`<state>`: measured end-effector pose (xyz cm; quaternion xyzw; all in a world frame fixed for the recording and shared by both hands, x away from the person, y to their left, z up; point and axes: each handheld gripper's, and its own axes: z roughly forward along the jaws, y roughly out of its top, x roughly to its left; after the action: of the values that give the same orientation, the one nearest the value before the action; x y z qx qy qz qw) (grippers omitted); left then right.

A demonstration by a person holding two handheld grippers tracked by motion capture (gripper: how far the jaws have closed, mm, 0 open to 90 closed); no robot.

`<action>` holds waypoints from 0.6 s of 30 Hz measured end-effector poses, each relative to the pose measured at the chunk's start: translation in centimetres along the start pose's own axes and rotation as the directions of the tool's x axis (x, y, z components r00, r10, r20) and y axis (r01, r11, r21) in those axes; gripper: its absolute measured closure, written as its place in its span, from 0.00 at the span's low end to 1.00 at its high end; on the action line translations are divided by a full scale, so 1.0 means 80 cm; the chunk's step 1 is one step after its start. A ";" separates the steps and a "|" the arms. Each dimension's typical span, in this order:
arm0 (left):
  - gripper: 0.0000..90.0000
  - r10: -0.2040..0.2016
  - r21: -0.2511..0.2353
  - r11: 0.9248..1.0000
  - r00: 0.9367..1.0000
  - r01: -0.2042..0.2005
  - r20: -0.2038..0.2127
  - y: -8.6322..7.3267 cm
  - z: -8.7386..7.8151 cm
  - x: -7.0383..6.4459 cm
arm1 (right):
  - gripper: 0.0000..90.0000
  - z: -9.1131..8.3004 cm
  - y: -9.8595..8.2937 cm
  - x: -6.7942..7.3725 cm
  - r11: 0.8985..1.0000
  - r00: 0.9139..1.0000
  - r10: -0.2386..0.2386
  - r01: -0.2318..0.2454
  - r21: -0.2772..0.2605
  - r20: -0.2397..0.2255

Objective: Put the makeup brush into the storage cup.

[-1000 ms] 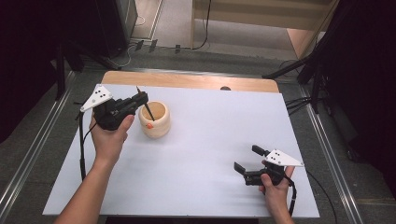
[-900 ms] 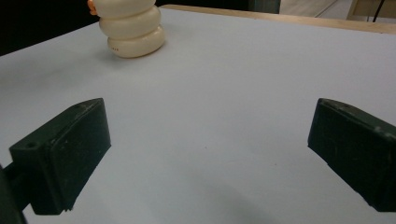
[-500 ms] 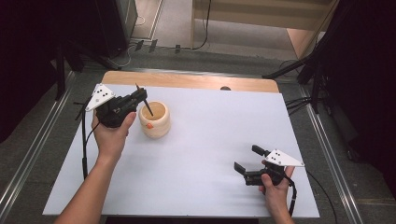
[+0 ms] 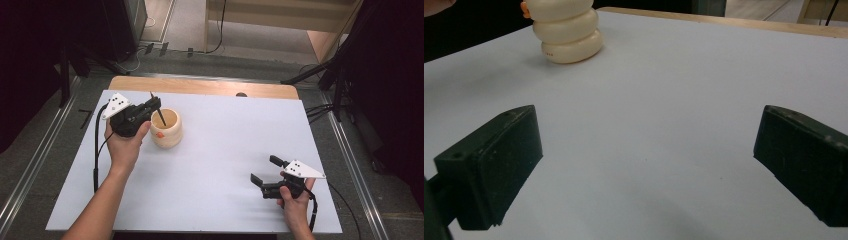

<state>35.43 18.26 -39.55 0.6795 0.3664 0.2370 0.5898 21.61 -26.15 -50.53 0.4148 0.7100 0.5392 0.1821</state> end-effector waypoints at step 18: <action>0.95 -0.006 0.046 0.999 1.000 0.006 -0.011 -0.025 0.014 0.002 | 0.00 0.000 0.001 0.001 1.000 1.000 -0.006 0.006 -0.001 -0.001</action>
<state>35.97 17.74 -41.75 0.6905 0.3772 0.2305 0.5725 21.55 -26.10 -50.46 0.4123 0.7111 0.5391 0.1834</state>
